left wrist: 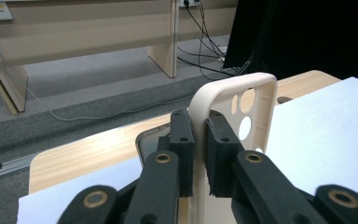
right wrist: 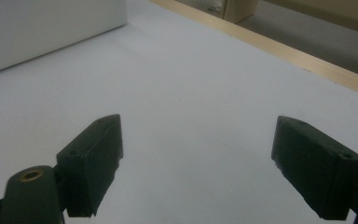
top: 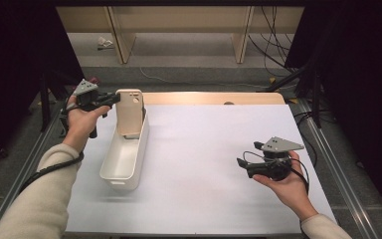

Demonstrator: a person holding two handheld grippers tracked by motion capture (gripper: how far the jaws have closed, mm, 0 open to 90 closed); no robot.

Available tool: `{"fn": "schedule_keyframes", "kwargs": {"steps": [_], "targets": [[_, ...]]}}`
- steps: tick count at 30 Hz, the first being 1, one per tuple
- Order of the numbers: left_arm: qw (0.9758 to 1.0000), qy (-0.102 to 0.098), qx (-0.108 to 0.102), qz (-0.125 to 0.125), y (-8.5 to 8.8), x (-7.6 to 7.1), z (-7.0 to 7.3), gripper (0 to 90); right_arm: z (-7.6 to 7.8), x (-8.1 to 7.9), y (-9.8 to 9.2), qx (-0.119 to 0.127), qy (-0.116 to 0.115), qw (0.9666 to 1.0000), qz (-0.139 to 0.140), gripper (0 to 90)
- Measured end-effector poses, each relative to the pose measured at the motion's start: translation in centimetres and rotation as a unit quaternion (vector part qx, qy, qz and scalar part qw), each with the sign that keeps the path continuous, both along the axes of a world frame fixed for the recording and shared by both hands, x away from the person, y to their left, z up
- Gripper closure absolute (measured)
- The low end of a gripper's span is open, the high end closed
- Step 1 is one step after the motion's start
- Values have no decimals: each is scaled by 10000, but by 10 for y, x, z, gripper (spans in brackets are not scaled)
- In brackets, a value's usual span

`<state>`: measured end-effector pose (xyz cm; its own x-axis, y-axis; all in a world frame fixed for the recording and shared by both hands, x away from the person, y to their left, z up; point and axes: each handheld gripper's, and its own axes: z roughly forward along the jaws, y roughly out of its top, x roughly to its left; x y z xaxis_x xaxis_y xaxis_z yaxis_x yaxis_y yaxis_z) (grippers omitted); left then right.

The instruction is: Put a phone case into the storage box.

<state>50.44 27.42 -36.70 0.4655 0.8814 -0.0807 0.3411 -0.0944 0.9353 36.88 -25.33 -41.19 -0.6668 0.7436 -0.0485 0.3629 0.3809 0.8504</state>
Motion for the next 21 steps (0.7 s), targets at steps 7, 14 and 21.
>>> {"fn": "schedule_keyframes", "kwargs": {"steps": [7, 14, 21], "targets": [[9999, 126, -33, 8, 1, 1, -6, 825, 0, 0, 0, -2, 0, 10000, 4, 172], [9996, 263, -37, 7, 1, 2, -11, 825, 0, 0, 0, 4, 8, 10000, 4, 172], [9992, 398, -94, -11, 4, 5, -21, 825, 0, 0, 1, 8, 4, 10000, 6, 172]]}}
